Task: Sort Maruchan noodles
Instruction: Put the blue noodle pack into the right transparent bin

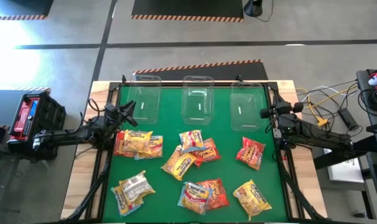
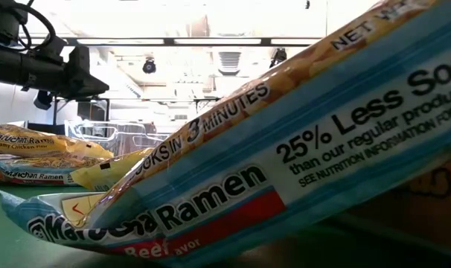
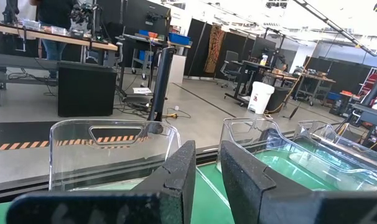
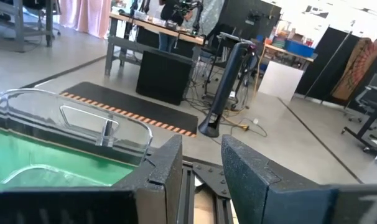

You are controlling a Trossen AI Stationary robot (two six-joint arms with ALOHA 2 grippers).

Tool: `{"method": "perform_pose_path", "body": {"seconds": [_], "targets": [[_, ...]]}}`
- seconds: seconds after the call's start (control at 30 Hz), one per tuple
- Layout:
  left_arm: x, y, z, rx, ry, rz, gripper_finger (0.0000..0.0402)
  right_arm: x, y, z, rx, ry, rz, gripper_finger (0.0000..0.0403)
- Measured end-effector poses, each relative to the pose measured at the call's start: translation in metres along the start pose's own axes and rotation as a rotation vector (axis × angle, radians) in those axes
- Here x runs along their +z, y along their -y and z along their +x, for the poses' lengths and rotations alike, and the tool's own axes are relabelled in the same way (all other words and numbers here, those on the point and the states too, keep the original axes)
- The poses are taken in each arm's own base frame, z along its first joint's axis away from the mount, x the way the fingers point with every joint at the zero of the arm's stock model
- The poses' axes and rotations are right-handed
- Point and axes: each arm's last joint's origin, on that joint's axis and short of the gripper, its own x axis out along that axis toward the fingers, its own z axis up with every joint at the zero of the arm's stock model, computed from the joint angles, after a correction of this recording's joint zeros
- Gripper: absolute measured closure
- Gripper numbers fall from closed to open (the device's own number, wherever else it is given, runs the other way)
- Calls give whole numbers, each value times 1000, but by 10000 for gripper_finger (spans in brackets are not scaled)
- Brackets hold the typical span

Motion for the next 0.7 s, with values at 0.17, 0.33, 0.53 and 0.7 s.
{"method": "perform_pose_path", "body": {"seconds": [0.17,0.33,0.53,0.7], "targets": [[0,0,0,0,0,0,342,0,0,0,0,0,-2,300],[0,0,0,0,0,0,342,0,0,0,0,0,-2,300],[0,0,0,0,0,0,342,0,0,0,0,0,-2,300],[-1,0,0,1,-4,23,342,0,0,0,1,0,-2,300]]}}
